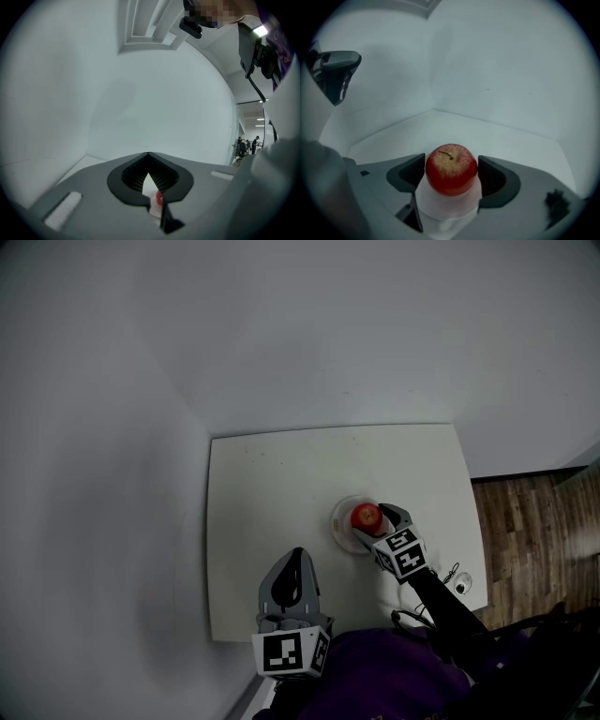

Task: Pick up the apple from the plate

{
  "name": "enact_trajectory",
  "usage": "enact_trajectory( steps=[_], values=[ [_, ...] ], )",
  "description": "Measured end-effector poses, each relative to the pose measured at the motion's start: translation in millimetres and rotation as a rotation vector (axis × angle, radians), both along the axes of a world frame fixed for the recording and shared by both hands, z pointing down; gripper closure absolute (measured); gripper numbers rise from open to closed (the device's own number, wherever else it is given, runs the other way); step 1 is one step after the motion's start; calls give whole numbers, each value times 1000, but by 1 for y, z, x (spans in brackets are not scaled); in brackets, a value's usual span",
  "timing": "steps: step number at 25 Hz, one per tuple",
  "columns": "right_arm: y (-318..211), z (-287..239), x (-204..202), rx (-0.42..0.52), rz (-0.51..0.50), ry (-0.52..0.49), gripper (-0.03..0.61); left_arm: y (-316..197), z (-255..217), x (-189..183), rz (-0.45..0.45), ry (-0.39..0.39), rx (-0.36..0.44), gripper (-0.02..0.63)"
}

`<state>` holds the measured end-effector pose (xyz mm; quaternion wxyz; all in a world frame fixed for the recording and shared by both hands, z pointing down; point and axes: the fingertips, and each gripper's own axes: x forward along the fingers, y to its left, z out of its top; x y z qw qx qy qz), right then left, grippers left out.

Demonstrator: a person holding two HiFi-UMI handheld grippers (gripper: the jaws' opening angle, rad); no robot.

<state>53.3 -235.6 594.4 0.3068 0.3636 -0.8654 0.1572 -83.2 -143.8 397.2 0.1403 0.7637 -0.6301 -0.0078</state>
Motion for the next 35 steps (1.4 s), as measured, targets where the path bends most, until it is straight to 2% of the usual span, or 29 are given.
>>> enact_trajectory(
  steps=[6, 11, 21, 35],
  values=[
    [-6, 3, 0, -6, 14, -15, 238, -2, 2, -3, 1, -4, -3, 609],
    [-4, 3, -2, -7, -16, 9, 239, -2, 1, 0, 10, -3, 0, 609],
    [-8, -12, 2, -4, 32, -15, 238, -3, -6, -3, 3, 0, 16, 609],
    [1, -40, 4, 49, 30, -48, 238, 1, -19, 1, 19, 10, 60, 609]
  ],
)
